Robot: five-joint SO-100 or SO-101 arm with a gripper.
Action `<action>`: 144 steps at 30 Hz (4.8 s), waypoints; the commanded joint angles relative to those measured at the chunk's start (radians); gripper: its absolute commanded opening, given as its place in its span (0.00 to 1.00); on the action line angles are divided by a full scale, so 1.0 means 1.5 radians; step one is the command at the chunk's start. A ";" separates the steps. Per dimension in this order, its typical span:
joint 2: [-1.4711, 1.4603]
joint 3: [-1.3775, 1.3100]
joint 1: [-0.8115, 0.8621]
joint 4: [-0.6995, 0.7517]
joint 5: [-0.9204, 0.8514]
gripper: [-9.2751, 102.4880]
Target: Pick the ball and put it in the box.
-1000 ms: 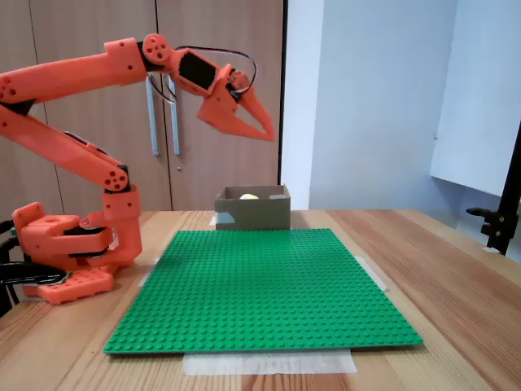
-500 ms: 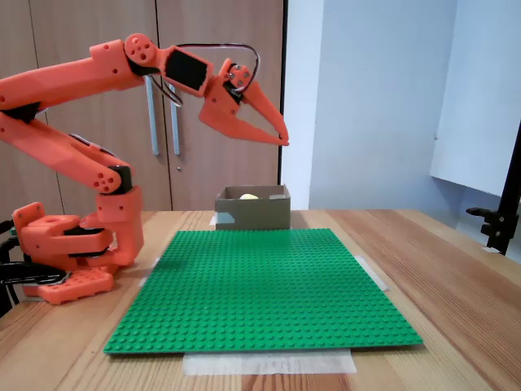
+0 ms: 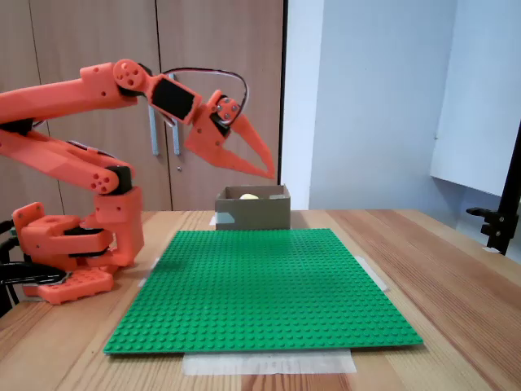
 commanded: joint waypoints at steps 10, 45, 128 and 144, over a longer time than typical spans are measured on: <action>0.162 0.165 0.004 0.010 -0.010 0.08; 0.273 0.401 0.009 0.029 0.004 0.08; 0.273 0.481 0.031 -0.037 -0.050 0.08; 0.273 0.482 0.050 -0.038 -0.031 0.08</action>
